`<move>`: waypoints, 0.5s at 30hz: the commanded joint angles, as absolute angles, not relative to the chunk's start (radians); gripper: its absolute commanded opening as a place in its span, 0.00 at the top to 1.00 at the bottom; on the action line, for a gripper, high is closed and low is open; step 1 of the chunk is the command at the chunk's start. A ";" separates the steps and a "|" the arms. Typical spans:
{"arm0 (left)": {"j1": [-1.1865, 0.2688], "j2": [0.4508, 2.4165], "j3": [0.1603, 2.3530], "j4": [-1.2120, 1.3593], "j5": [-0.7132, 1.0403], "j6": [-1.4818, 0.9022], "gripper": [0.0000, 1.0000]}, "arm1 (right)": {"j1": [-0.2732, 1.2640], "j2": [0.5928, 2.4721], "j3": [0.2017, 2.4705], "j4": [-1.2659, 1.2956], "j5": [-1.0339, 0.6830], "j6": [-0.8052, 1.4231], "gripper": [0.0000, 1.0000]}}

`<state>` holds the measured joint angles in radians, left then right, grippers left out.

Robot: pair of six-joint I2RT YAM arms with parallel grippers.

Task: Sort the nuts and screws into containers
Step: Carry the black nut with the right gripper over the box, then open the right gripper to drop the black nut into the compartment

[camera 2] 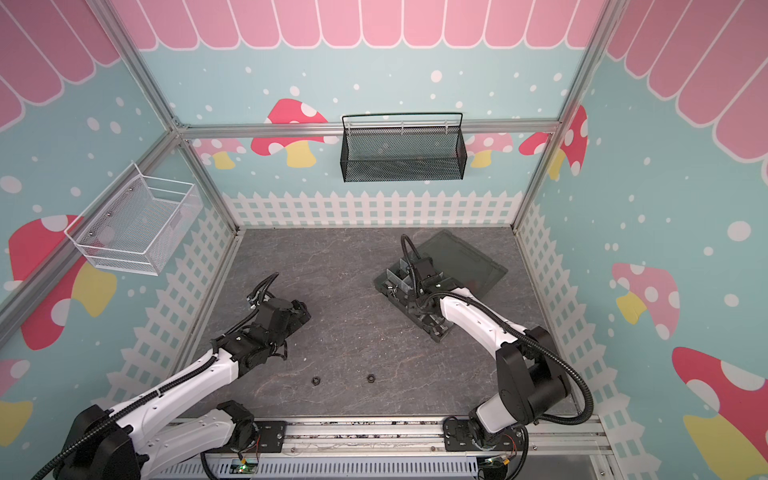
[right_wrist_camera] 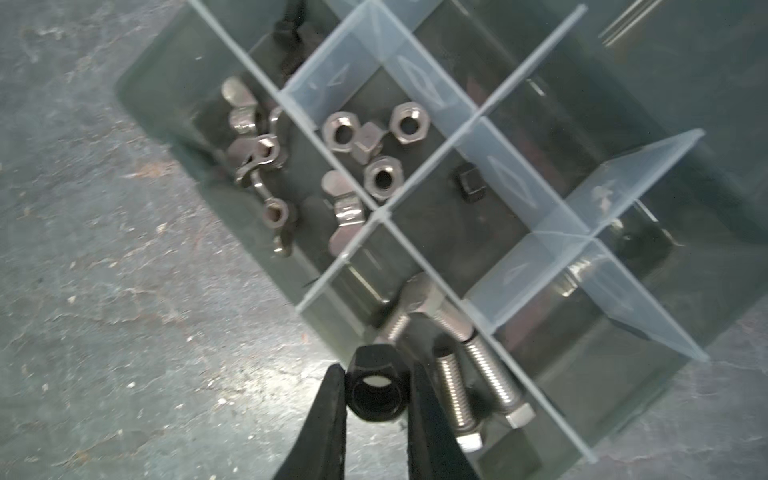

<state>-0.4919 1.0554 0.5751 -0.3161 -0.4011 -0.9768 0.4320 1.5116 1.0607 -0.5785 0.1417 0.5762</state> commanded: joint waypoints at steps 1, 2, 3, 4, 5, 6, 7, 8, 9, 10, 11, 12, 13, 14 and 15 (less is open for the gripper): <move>-0.486 1.072 0.610 -0.308 -0.381 -0.954 0.00 | 0.378 1.508 1.049 -0.556 0.132 0.517 0.98; -0.486 1.077 0.612 -0.309 -0.378 -0.954 0.00 | 0.361 1.514 1.049 -0.546 0.123 0.511 0.98; -0.486 1.080 0.612 -0.309 -0.376 -0.953 0.00 | 0.347 1.520 1.048 -0.538 0.116 0.504 0.98; -0.486 1.084 0.614 -0.307 -0.374 -0.953 0.00 | 0.332 1.528 1.048 -0.529 0.108 0.497 0.98; -0.485 1.088 0.612 -0.306 -0.374 -0.953 0.00 | 0.319 1.535 1.048 -0.519 0.104 0.493 0.97; -0.486 1.088 0.612 -0.304 -0.373 -0.953 0.00 | 0.310 1.541 1.048 -0.507 0.099 0.488 0.97; -0.486 1.090 0.612 -0.299 -0.371 -0.952 0.00 | 0.300 1.552 1.048 -0.495 0.092 0.481 0.97; -0.486 1.091 0.611 -0.294 -0.370 -0.950 0.00 | 0.291 1.563 1.052 -0.488 0.087 0.475 0.97; -0.486 1.092 0.611 -0.292 -0.370 -0.949 0.00 | 0.283 1.576 1.057 -0.485 0.084 0.470 0.97; -0.486 1.094 0.611 -0.291 -0.368 -0.947 0.00 | 0.277 1.589 1.064 -0.478 0.076 0.464 0.96; -0.486 1.096 0.613 -0.290 -0.367 -0.946 0.00 | 0.274 1.601 1.068 -0.471 0.070 0.459 0.95; -0.486 1.097 0.613 -0.288 -0.367 -0.946 0.00 | 0.270 1.611 1.071 -0.467 0.064 0.457 0.94; -0.486 1.098 0.612 -0.289 -0.367 -0.946 0.00 | 0.268 1.626 1.075 -0.462 0.058 0.454 0.94; -0.486 1.099 0.611 -0.289 -0.366 -0.948 0.00 | 0.267 1.635 1.080 -0.458 0.049 0.451 0.93; -0.486 1.098 0.611 -0.289 -0.365 -0.948 0.00 | 0.266 1.645 1.081 -0.456 0.044 0.448 0.92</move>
